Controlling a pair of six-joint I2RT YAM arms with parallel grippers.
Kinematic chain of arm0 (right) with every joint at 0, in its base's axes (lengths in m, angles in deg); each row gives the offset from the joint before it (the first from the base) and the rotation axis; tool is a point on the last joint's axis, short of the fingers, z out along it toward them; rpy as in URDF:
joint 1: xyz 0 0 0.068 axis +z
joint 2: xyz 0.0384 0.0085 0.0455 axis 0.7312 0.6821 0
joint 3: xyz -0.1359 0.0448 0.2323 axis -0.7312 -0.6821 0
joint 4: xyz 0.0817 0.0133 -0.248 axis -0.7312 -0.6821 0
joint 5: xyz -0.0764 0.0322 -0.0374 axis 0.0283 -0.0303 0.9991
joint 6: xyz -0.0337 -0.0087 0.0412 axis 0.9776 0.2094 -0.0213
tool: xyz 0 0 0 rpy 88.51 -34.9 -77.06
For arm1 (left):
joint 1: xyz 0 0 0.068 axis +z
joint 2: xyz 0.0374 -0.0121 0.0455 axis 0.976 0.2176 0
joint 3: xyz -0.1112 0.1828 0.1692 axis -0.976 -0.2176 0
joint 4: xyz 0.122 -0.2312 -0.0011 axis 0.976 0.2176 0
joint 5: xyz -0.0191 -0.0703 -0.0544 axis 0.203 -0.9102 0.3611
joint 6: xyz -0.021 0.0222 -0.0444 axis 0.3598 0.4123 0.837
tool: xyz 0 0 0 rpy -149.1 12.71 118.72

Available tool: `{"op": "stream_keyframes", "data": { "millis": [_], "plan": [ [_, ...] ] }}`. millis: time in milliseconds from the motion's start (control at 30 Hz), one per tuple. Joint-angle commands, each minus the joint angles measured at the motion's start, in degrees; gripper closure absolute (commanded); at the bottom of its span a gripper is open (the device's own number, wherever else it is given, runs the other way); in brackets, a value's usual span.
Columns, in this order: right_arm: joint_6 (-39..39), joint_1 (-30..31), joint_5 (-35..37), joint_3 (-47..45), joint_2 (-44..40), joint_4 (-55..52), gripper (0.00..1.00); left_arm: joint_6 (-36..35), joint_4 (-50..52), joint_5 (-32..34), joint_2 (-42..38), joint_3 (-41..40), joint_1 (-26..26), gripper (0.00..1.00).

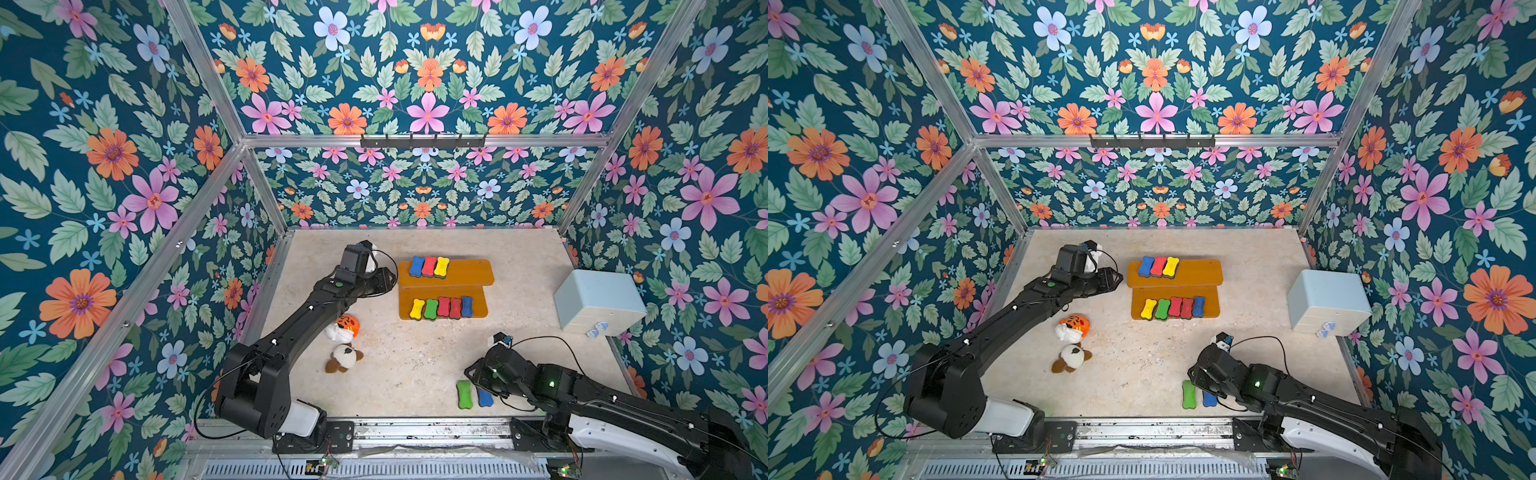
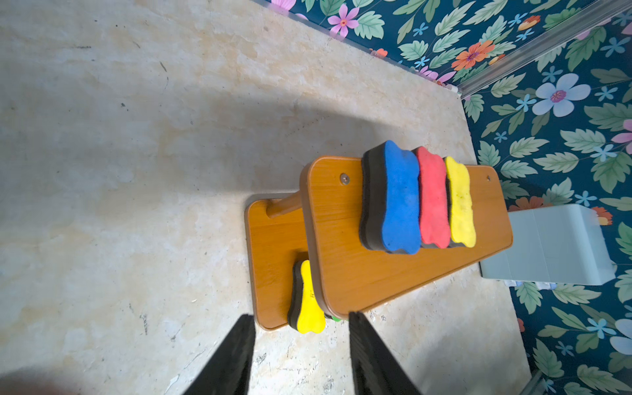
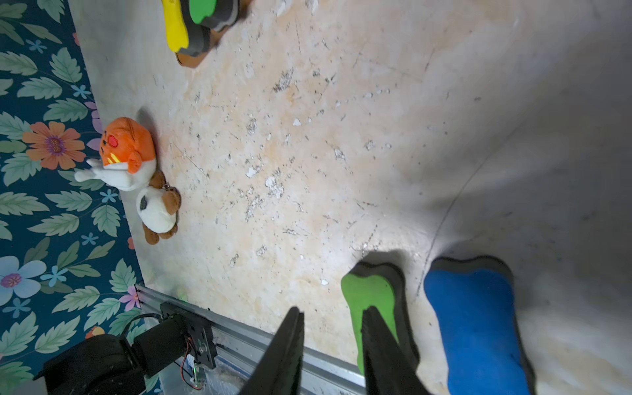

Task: Remove the whiteboard erasers from the shelf
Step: Place the whiteboard eraser at the center of the board, then pick up the whiteboard eraser from the shelf.

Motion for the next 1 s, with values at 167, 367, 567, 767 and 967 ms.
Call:
{"op": "stream_keyframes", "data": {
  "millis": [167, 367, 567, 767, 967],
  "plan": [
    [9.3, -6.9, -2.1, 4.0, 3.2, 1.9, 0.63, 0.3, 0.5, 1.1, 0.7, 1.8, 0.0, 0.5],
    [13.7, -12.5, -4.5, 6.8, 6.5, 6.5, 0.63, 0.1, 0.8, 0.2, 2.1, 4.4, 0.0, 0.5],
    [17.7, -16.2, -5.5, 12.4, 11.1, 9.5, 0.63, 0.4, 0.1, -0.8, 3.8, 5.9, 0.0, 0.5],
    [20.6, -22.8, -10.9, 16.3, 14.8, 13.1, 0.63, 0.0, 0.8, -1.4, 6.0, 8.8, 0.0, 0.49],
    [21.9, -30.2, -17.5, 22.1, 18.8, 19.5, 0.63, 0.2, 0.7, -2.2, 7.4, 10.1, 0.0, 0.49]
  ]
}}
